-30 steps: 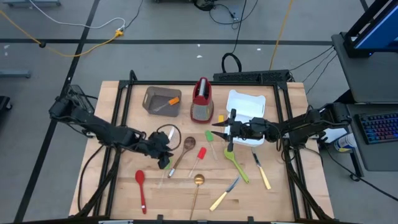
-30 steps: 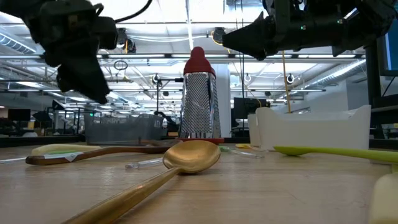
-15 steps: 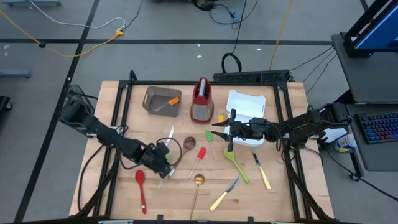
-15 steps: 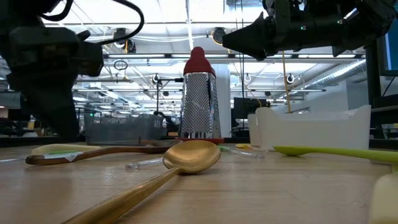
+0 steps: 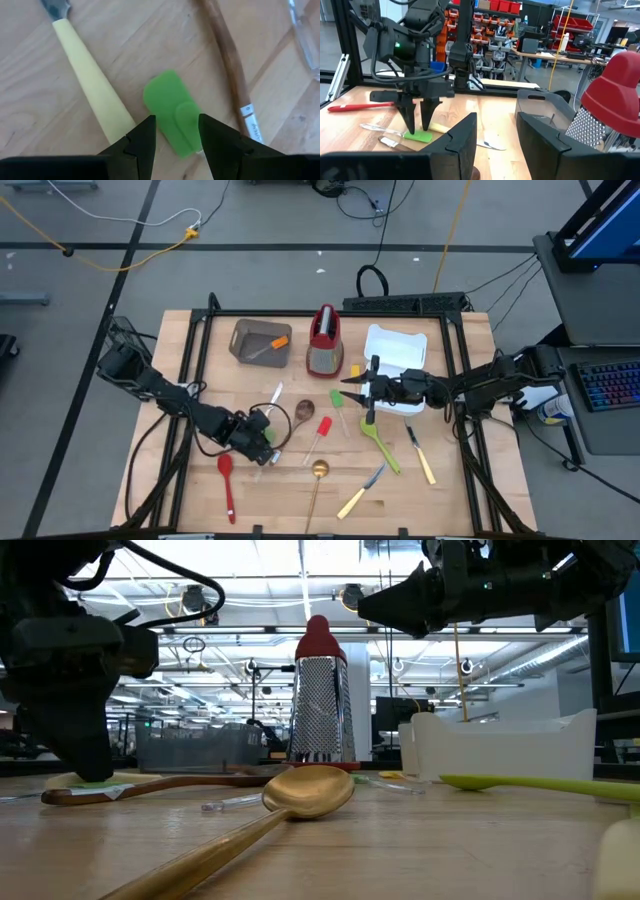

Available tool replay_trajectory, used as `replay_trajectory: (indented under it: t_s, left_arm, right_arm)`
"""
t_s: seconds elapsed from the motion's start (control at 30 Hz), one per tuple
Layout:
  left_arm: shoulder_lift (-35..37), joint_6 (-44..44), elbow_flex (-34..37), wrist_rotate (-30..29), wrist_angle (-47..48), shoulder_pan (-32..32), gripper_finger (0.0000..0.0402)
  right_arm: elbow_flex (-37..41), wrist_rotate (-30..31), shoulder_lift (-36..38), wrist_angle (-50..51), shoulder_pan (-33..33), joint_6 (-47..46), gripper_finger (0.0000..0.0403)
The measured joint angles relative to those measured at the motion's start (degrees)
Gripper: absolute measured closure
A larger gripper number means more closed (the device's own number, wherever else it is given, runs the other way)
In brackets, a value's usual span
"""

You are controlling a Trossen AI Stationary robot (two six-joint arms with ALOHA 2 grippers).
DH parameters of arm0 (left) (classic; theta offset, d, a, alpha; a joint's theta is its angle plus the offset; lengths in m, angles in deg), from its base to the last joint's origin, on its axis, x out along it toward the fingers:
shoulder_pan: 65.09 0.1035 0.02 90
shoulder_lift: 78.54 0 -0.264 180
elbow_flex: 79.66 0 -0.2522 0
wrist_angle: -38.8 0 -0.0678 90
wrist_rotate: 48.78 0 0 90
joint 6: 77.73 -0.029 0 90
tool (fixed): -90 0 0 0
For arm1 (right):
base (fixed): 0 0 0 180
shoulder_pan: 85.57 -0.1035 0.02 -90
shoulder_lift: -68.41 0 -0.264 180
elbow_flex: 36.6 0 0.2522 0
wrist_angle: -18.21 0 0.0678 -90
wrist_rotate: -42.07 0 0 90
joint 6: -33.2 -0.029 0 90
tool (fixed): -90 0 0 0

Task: Pick & Place Kitchen Items
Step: Put the left green spatula into the black bin

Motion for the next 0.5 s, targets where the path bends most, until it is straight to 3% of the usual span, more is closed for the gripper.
replay_trajectory:
  t_s: [0.2, 0.5]
  left_arm:
    - [0.0, 0.0, 0.0, 0.0, 0.1, 0.3, 0.0238]
    - [0.0, 2.8, 0.0, 2.2, -0.6, 0.2, 0.0172]
  right_arm:
    - [0.0, 0.0, 0.0, 4.3, 0.0, 0.0, 0.0271]
    - [0.0, 0.0, 0.0, 6.1, 0.0, 0.0, 0.0271]
